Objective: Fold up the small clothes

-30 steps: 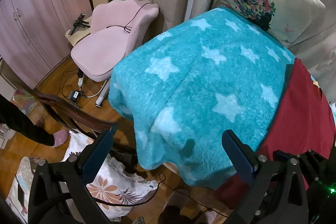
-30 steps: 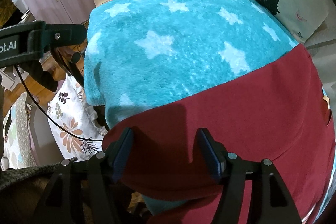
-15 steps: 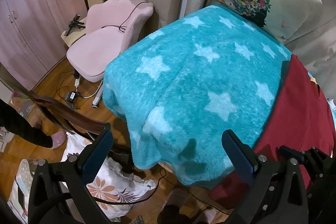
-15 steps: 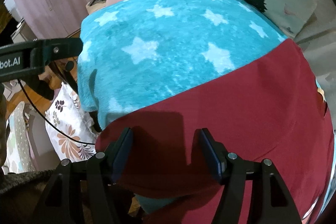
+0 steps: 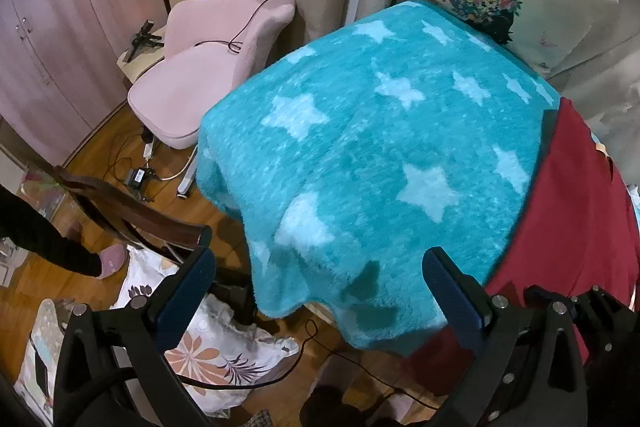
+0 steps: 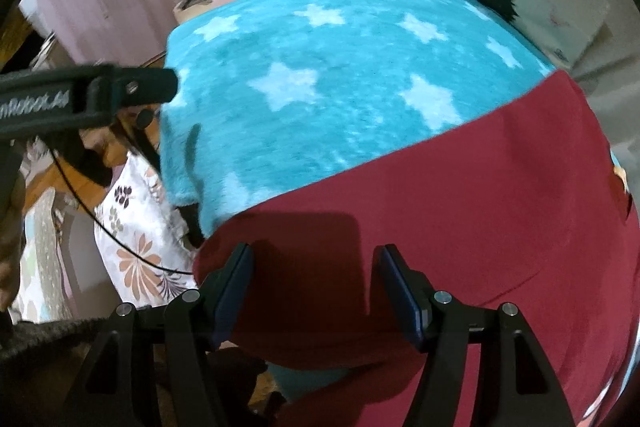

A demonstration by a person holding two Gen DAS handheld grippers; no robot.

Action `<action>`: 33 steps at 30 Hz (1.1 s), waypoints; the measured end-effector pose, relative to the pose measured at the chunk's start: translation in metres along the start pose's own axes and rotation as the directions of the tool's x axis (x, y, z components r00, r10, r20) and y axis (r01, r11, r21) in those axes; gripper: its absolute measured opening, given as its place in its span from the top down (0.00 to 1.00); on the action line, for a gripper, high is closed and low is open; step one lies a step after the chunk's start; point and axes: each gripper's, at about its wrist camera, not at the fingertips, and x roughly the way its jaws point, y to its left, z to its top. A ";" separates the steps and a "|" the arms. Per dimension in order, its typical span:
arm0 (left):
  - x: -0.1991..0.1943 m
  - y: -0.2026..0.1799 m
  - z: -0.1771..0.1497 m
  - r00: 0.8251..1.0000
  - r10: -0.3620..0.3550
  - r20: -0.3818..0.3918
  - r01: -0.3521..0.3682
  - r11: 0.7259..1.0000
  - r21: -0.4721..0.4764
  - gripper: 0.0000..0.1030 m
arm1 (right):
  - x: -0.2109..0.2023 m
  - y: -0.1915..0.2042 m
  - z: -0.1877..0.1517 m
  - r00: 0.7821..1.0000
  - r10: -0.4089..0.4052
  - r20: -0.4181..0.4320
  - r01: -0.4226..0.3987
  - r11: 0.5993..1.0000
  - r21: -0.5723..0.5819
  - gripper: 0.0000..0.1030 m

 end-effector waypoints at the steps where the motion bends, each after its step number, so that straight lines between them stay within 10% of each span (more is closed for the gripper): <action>1: 0.000 0.001 -0.001 1.000 0.002 -0.002 -0.002 1.000 -0.002 0.00 | 0.002 0.007 0.000 1.000 -0.010 0.002 0.010 0.999 -0.037 0.31; 6: 0.003 0.011 -0.003 1.000 0.019 -0.011 -0.019 1.000 -0.023 0.00 | 0.024 0.051 -0.013 0.982 -0.181 0.051 0.188 0.938 -0.290 0.20; 10: 0.005 0.019 -0.007 0.999 0.036 -0.024 -0.037 0.998 -0.048 0.00 | 0.021 0.065 -0.024 0.964 -0.233 0.131 0.266 0.887 -0.378 0.44; 14: 0.003 0.021 -0.007 0.999 0.046 -0.022 -0.048 0.996 -0.080 0.00 | -0.008 0.041 -0.006 0.991 -0.061 0.119 0.087 0.968 -0.235 0.86; 22: -0.025 -0.007 -0.011 0.997 0.067 0.042 -0.064 0.995 -0.070 0.00 | -0.076 -0.081 0.011 0.962 0.053 0.267 -0.105 0.978 0.182 0.91; 28: -0.043 -0.044 -0.026 0.996 0.062 0.064 -0.059 0.997 -0.046 0.00 | -0.114 -0.242 -0.049 0.939 -0.111 0.324 -0.097 0.822 0.561 0.91; 33: -0.054 -0.087 -0.039 0.997 0.039 0.071 -0.039 0.999 -0.009 0.00 | -0.120 -0.342 -0.138 0.937 -0.289 0.195 0.037 0.640 0.767 0.91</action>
